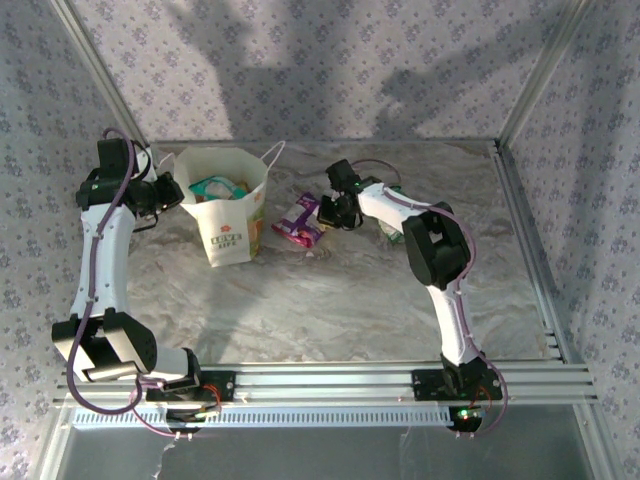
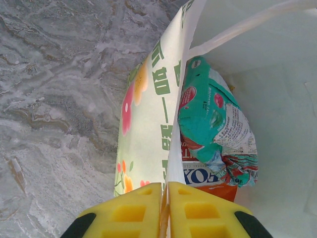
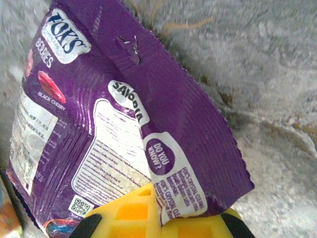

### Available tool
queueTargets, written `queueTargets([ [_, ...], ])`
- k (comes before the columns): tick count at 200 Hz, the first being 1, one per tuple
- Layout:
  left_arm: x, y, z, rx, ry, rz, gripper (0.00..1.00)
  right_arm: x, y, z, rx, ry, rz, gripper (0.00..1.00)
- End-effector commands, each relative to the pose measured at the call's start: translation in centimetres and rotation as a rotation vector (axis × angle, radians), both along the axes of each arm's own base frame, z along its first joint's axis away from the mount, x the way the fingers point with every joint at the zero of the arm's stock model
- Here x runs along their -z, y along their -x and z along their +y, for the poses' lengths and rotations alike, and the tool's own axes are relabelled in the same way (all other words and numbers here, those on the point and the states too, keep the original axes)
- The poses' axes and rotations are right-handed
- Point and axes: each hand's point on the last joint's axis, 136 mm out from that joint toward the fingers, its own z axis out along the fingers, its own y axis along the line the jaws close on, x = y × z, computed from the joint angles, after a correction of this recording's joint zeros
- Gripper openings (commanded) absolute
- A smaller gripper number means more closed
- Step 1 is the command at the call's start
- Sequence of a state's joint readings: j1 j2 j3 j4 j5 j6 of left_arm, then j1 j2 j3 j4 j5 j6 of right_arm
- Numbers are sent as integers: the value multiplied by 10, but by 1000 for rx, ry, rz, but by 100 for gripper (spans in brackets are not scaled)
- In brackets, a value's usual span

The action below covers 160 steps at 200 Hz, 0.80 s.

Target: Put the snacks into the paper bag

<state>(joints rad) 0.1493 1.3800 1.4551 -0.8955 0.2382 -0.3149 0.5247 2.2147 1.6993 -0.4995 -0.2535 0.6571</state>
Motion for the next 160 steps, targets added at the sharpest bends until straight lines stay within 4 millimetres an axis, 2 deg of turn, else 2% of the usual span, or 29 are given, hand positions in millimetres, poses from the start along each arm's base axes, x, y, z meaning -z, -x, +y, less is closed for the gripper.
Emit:
queueTargets([
  [1, -1, 12, -2, -1, -2, 27, 14, -8, 27, -11, -174, 43, 5, 0],
  [30, -3, 14, -2, -4, 3, 21, 14, -1, 46, -28, -293, 60, 52, 0],
  [59, -5, 15, -4, -2, 12, 16, 14, 6, 47, -46, -296, 107, 65, 1],
  [73, -5, 16, -4, -3, 11, 15, 14, 3, 46, -47, -295, 102, 51, 11],
  [84, -7, 17, -4, -4, 10, 13, 14, -3, 46, -43, -303, 75, 34, 23],
  [94, -8, 17, -4, -3, 9, 10, 14, -10, 47, -38, -310, 45, 19, 39],
  [100, -7, 17, -4, -5, 8, 11, 14, -14, 48, -36, -312, 29, 12, 43],
  [118, -8, 18, -4, -6, 7, 9, 14, -26, 51, -32, -310, -5, -10, 54],
  [149, -7, 18, -4, -6, 13, 11, 14, -41, 65, -32, -289, -45, -7, 60],
  [160, -7, 17, -4, -5, 13, 11, 14, -47, 66, -32, -273, -69, -33, 66],
])
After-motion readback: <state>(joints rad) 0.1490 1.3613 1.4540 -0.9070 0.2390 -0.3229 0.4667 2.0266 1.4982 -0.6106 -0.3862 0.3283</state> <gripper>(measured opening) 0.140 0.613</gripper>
